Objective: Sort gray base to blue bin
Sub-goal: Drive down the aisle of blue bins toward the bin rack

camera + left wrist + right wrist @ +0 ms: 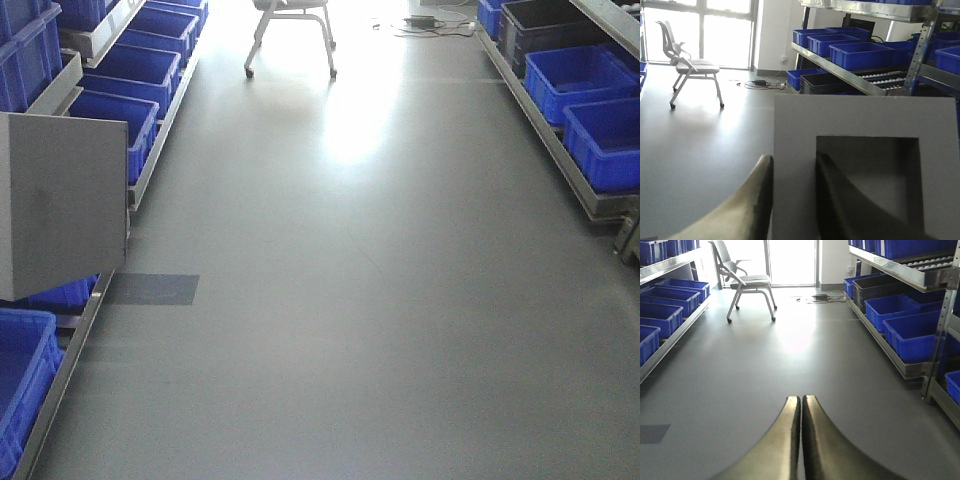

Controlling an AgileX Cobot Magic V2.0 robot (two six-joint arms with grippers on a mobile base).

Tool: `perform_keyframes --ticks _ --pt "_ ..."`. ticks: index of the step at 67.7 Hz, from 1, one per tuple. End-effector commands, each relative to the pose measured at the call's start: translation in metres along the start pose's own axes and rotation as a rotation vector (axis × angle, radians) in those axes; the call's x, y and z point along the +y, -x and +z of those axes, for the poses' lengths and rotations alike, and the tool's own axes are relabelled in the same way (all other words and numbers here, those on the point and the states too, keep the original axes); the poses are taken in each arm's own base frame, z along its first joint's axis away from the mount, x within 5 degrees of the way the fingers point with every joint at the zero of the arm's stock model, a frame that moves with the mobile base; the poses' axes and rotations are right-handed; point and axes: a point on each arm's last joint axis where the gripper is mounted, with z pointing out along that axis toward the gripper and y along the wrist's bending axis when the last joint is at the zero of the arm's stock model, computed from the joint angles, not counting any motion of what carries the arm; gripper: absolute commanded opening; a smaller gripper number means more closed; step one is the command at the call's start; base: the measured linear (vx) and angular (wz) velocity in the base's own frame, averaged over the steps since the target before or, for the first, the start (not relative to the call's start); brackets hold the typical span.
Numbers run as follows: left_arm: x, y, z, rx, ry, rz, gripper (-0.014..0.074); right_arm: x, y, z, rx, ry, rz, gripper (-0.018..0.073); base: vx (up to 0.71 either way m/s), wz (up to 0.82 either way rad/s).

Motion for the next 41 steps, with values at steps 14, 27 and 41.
perform_keyframes --ticks 14,27,41 --pt "-0.0051 0.0190 -0.0043 -0.137 -0.039 -0.010 0.0004 -0.0003 0.0065 -0.0007 -0.081 -0.006 -0.020 -0.0005 0.45 0.11" --pt "-0.0051 0.0190 -0.0043 -0.137 -0.039 -0.010 0.0004 -0.0003 0.0065 -0.0007 -0.081 -0.006 -0.020 -0.0005 0.42 0.11" --pt "-0.0051 0.0190 -0.0043 -0.137 -0.039 -0.010 0.0004 -0.0003 0.0065 -0.0007 -0.081 -0.006 -0.020 -0.0005 0.39 0.15"
